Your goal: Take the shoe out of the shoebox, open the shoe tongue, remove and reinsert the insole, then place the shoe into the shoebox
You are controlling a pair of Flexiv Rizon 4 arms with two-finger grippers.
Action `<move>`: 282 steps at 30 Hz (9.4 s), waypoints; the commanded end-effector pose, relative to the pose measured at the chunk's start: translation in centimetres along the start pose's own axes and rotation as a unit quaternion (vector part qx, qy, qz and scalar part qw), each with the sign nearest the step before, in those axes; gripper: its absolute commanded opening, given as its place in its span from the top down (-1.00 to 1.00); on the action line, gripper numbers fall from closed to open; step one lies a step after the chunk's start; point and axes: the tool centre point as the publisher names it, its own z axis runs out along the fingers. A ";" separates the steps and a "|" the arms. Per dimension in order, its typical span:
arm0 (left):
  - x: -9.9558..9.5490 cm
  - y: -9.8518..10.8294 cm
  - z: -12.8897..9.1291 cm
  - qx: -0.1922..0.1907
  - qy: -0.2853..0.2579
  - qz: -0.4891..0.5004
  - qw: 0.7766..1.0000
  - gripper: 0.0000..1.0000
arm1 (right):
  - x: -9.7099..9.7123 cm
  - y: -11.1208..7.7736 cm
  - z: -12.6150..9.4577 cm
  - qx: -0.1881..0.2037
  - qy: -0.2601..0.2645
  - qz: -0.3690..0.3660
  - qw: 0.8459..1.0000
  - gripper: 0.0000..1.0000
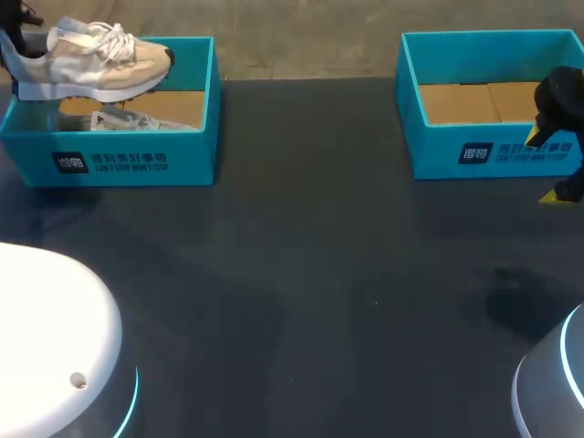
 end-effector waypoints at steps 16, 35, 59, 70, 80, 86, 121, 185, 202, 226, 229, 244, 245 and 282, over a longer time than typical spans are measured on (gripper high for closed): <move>-0.8 1.2 3.2 0.027 0.005 -0.009 1.000 1.00 | -0.2 0.1 0.1 0.002 0.002 0.000 1.000 -1.00; -0.4 0.5 1.7 0.014 -0.005 -0.010 1.000 1.00 | -0.2 0.1 0.1 0.002 0.002 0.000 1.000 -1.00; -1.2 3.8 -0.2 -0.007 -0.010 -0.016 1.000 1.00 | -0.2 0.1 0.1 0.002 0.002 0.000 1.000 -1.00; -1.8 6.4 0.5 -0.005 -0.022 -0.011 1.000 1.00 | -0.2 0.1 0.1 0.002 0.002 0.000 1.000 -1.00; -2.1 9.1 1.4 -0.021 -0.028 -0.010 0.999 1.00 | -0.2 0.1 0.1 0.002 0.002 0.000 1.000 -1.00; -2.3 10.5 1.9 -0.032 -0.021 -0.023 0.999 1.00 | -0.2 0.1 0.1 0.002 0.002 0.000 1.000 -1.00; -4.3 14.3 10.8 -0.010 0.015 -0.026 1.000 1.00 | -0.2 0.1 0.1 0.002 0.002 0.000 1.000 -1.00; -4.6 4.1 2.6 -0.045 -0.072 -0.007 0.996 -1.00 | -0.2 0.1 0.1 0.002 0.002 0.000 1.000 -1.00; -3.2 -2.1 2.8 -0.052 -0.064 0.009 0.997 -1.00 | -0.2 0.1 0.1 0.002 0.002 0.000 1.000 -1.00; -3.3 -2.9 4.0 -0.046 -0.091 -0.015 0.995 -1.00 | -0.2 0.1 0.1 0.002 0.002 0.000 1.000 -1.00; -3.5 -3.0 4.6 -0.040 -0.093 -0.015 0.995 -1.00 | -0.2 0.1 0.1 0.002 0.002 0.000 1.000 -1.00; -5.2 -2.0 7.3 -0.013 -0.092 0.018 0.996 -0.59 | -0.2 0.1 0.1 0.002 0.002 0.000 1.000 -1.00; -5.4 -2.0 7.5 -0.011 -0.094 0.021 0.995 -0.53 | -0.2 0.1 0.1 0.002 0.002 0.000 1.000 -1.00; -7.2 -1.2 14.5 -0.015 -0.089 0.040 0.995 -0.17 | -0.2 0.1 0.1 0.002 0.002 0.000 1.000 -1.00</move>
